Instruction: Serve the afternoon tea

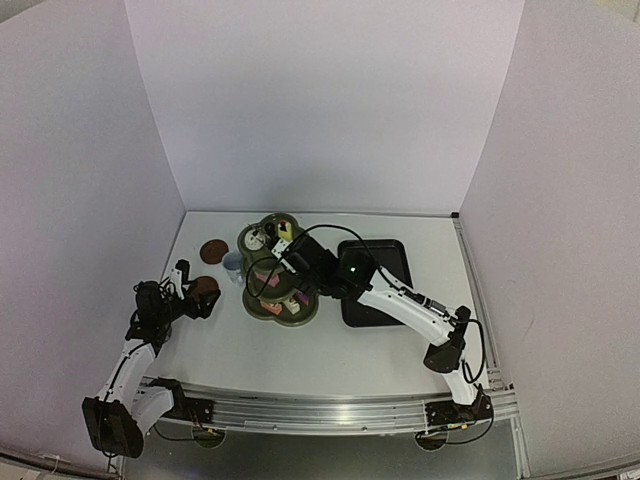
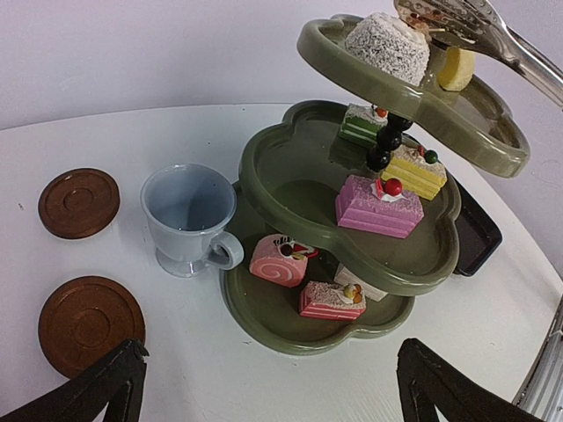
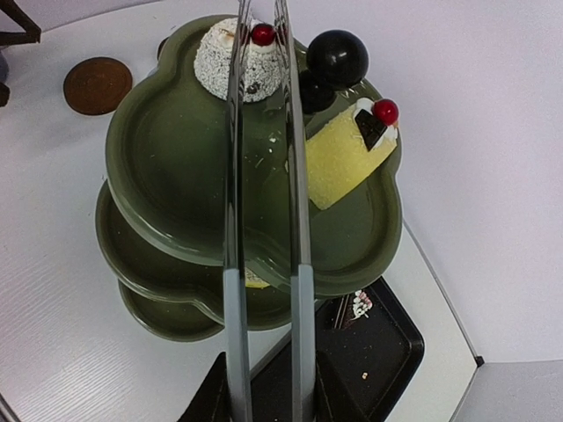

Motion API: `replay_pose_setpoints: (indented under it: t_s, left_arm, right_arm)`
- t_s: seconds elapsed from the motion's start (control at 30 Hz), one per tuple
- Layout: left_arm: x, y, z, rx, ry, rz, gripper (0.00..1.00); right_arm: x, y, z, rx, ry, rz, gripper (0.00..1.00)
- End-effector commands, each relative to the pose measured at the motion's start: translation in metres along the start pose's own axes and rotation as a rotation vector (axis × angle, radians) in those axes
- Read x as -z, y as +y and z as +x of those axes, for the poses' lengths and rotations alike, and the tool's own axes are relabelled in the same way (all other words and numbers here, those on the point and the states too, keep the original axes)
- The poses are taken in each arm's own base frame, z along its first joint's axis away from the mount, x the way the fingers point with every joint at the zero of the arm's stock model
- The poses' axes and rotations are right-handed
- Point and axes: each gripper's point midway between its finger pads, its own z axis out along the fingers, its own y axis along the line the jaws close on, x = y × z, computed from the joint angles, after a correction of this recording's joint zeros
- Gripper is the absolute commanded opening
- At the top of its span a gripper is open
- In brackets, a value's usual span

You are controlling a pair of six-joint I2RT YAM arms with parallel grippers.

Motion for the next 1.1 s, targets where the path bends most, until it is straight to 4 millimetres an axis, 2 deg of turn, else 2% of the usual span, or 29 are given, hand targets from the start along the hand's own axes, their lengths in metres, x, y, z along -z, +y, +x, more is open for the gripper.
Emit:
replay_pose_setpoints:
  t_s: [0.0, 0.23, 0.53, 0.67, 0.77, 0.87, 1.0, 1.07]
  left_arm:
    - [0.003, -0.004, -0.016, -0.041, -0.033, 0.009, 1.0]
    - [0.002, -0.004, -0.016, -0.041, -0.033, 0.011, 1.0]
    - [0.002, -0.004, -0.014, -0.041, -0.032, 0.014, 1.0]
    - [0.003, -0.004, -0.015, -0.042, -0.033, 0.013, 1.0]
    - [0.003, -0.004, -0.014, -0.041, -0.033, 0.013, 1.0]
    - [0.003, -0.005, -0.014, -0.037, -0.033, 0.014, 1.0]
    - [0.003, -0.005, -0.013, -0.037, -0.033, 0.016, 1.0]
    - [0.003, -0.005, -0.013, -0.036, -0.032, 0.015, 1.0]
  right_arm:
    - [0.011, -0.014, -0.013, -0.043, -0.049, 0.041, 0.27]
    - [0.028, -0.023, -0.032, -0.108, -0.116, 0.035, 0.29]
    - [0.09, -0.052, -0.091, -0.282, -0.389, -0.024, 0.3]
    - [0.118, -0.082, -0.097, -0.364, -0.452, 0.03, 0.3]
    - [0.126, -0.115, -0.079, -0.423, -0.425, 0.144, 0.29]
    - [0.126, -0.147, -0.051, -0.521, -0.378, 0.227, 0.29]
    - [0.105, -0.183, 0.009, -0.679, -0.268, 0.275, 0.3]
    - [0.086, -0.184, 0.043, -0.727, -0.187, 0.268, 0.3]
